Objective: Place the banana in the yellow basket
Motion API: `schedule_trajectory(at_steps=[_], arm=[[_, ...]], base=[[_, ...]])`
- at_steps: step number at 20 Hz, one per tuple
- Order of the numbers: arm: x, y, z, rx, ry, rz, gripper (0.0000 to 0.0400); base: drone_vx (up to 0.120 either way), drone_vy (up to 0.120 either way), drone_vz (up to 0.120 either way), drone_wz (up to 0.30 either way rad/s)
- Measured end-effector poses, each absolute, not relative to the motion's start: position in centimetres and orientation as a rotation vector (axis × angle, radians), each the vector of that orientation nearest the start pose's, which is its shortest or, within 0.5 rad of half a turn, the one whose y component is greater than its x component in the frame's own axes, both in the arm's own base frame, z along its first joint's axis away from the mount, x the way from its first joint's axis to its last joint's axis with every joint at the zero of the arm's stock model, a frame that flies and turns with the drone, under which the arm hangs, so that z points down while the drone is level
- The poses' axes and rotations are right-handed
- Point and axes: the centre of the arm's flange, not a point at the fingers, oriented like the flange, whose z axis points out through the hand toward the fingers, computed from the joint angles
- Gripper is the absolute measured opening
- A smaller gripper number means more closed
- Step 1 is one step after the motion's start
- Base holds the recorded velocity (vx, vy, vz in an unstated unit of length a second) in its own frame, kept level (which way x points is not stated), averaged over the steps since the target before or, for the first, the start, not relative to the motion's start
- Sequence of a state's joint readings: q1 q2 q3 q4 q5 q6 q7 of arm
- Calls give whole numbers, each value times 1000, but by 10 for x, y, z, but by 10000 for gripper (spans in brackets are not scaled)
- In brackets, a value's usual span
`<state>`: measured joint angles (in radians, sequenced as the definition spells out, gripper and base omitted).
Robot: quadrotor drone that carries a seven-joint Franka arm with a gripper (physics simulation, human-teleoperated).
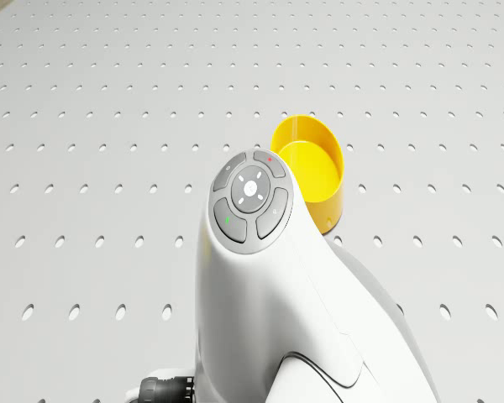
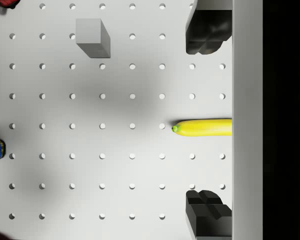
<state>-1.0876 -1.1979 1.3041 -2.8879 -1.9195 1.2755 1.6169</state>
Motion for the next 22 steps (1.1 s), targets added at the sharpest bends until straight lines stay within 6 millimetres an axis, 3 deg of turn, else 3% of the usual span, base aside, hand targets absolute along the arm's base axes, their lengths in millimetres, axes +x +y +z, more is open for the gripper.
schedule_trajectory(at_steps=[16, 22], arm=[[307, 0, 491, 1, -2, 785, 400], [307, 0, 499, 1, -2, 785, 400]], base=[[120, -10, -120, 0], [13, 0, -33, 0]])
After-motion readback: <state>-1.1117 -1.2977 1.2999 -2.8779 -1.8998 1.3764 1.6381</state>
